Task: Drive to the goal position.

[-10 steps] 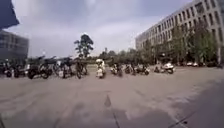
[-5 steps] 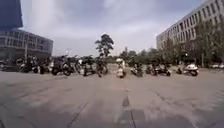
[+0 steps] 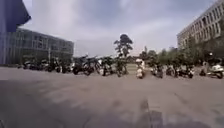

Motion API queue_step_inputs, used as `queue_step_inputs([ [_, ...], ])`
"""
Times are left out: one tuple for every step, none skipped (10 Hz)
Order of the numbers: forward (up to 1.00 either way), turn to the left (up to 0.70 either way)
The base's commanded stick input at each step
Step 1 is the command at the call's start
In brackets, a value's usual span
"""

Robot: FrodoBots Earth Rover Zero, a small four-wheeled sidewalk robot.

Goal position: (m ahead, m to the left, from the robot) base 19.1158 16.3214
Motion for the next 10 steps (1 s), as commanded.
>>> queue_step_inputs([
  [0.0,0.7],
  [0.0,0.7],
  [0.0,0.7],
  [0.0,0.7],
  [0.0,0.7],
  [0.0,0.7],
  [0.0,0.7],
  [0.0,0.7],
  [0.0,0.7],
  [0.7,0.0],
])
